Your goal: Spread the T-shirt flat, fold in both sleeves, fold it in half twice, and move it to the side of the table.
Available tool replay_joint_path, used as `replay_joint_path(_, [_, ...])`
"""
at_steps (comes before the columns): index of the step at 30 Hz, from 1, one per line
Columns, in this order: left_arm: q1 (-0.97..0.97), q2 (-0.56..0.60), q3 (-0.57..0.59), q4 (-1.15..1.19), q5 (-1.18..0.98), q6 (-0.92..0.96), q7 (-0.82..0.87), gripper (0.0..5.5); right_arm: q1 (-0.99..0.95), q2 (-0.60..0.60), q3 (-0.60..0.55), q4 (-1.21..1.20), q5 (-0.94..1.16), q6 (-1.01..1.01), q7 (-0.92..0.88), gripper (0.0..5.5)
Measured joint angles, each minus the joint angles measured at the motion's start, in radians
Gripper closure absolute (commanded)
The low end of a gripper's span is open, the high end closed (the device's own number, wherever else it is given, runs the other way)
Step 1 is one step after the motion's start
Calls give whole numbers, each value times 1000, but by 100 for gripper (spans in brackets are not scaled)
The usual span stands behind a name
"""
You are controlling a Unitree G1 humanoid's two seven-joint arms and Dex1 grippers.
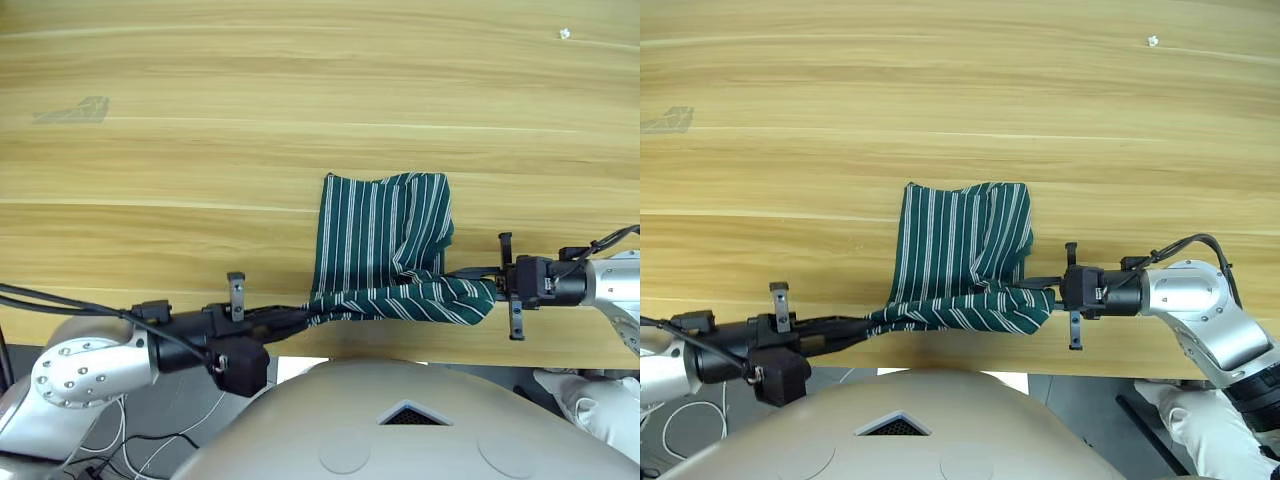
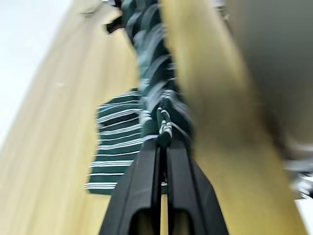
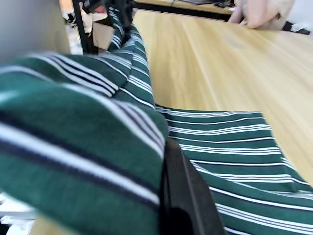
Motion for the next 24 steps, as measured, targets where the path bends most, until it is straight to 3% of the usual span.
replay_joint_path(6, [-352,-162,-190,219,54,69,-5,550,-149,195,-89,195,0,88,47,539])
replay_joint_path(9, [-428,-201,-247,294,89,67,-20,550,-207,258,-130,303,-33,100,69,539])
replay_joint_path(22, [-552,-398,-296,576,184,17,98,550,-494,561,-174,749,-250,126,72,540])
replay_joint_path(24, [-576,-423,-288,611,196,11,127,550,-546,590,-176,823,-294,120,58,492])
